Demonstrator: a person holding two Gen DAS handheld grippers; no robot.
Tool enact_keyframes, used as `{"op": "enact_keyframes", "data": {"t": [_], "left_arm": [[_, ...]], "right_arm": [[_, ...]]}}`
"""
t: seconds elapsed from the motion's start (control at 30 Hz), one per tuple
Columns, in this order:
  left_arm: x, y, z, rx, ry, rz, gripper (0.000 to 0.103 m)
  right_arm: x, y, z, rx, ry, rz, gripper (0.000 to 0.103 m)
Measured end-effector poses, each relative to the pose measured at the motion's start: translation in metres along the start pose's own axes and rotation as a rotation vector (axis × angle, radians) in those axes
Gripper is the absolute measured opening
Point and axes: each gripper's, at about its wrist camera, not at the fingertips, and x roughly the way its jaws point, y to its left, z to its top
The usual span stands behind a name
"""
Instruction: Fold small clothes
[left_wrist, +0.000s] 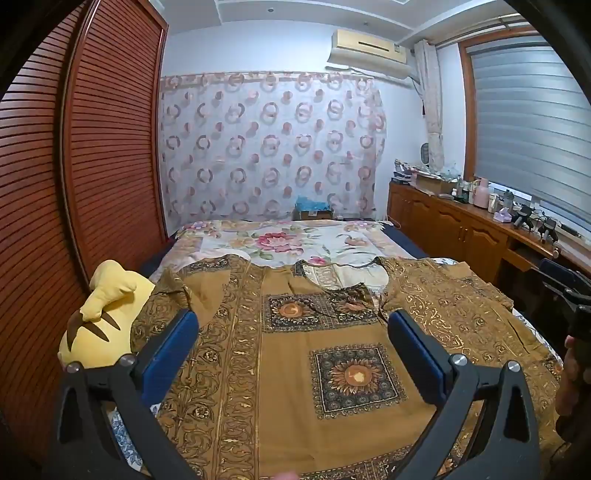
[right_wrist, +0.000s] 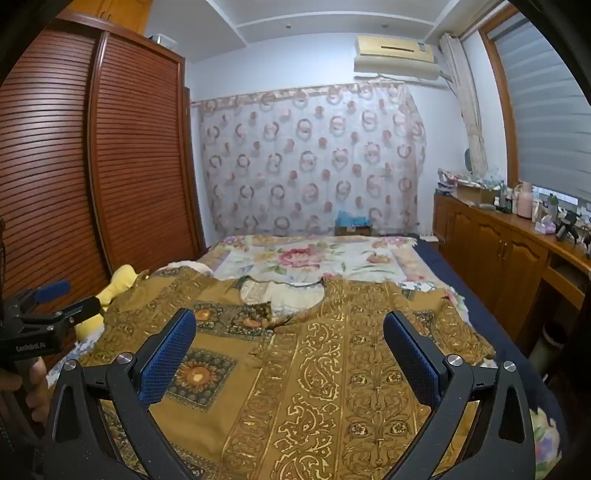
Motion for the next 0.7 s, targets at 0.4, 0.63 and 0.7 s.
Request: {"op": "enact_keyframes", "data": {"t": [0.4,0.63,0.7], "left_arm": [[0.0007,0.0002,0.0005,0.009,0.000,0.004,0.103],[0.0005,-0.0004,0.0002,0.012,-0.005,0.006,0.103],[0.0004,-0.0004,0.0002,0.012,-0.006,0.007,0.103]], "right_arm": [[-0.0004,0.0012,0.0006,0.002,0.006,-0.003,0.103],[-0.0003,0.0008,0.0007,0.002,0.004,-0.002,0.103],[-0.0001,0.0008,0.0006,0.003,0.004,0.000,0.103]]}}
